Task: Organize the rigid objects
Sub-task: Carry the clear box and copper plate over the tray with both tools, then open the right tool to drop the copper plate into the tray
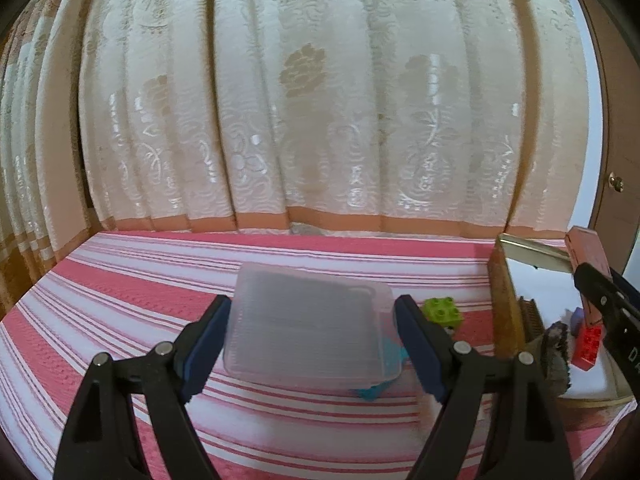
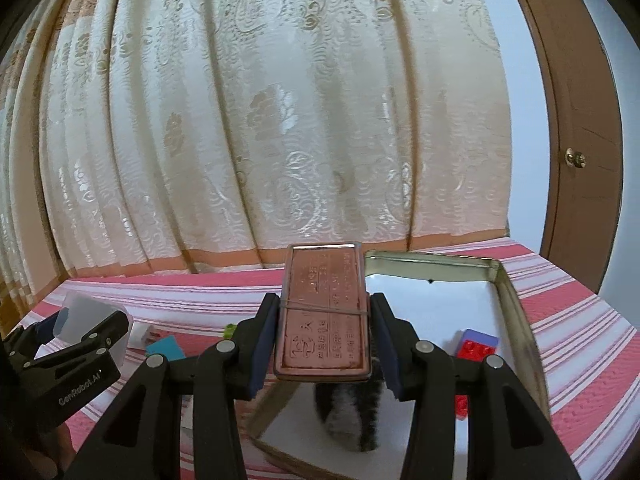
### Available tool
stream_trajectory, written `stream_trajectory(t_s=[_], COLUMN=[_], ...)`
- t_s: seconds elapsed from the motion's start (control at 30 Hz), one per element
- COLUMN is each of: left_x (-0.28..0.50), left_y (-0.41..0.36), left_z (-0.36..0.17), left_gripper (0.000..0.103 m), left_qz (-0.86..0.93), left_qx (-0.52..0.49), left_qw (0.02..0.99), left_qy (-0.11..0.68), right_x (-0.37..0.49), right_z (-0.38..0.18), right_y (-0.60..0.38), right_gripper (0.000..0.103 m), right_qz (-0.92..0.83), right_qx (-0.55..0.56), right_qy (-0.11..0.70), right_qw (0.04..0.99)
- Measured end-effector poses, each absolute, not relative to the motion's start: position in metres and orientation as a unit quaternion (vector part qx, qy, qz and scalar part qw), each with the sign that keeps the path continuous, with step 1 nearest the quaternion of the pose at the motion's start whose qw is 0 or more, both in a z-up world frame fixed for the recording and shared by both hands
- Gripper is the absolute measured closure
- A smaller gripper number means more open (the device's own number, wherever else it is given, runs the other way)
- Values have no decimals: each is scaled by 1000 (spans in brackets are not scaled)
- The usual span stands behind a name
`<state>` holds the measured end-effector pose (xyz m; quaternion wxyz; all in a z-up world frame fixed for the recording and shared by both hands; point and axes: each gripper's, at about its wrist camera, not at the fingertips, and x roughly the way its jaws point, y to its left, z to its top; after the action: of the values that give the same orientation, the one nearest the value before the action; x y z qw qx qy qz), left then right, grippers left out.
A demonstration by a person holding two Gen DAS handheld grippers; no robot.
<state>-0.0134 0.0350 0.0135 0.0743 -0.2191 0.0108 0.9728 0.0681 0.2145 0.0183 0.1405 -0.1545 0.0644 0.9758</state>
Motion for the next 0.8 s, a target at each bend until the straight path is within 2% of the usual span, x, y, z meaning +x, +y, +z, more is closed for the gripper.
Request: stream_trajectory(t_s=[0.5,0.8], left_x=[2,7], left_y=[89,108], left_z=[20,22], left_gripper=[20,20], left_qz=[973,972], left_qx=[-204,-202], left_qw=[106,120], left_qy=[25,29], right_x=[88,104], right_z=[21,24], right_y=[261,305], right_gripper=[55,55], right_qz=[971,963], right_qx=[-145,-136], right_qy=[62,120], right_qw=[179,201])
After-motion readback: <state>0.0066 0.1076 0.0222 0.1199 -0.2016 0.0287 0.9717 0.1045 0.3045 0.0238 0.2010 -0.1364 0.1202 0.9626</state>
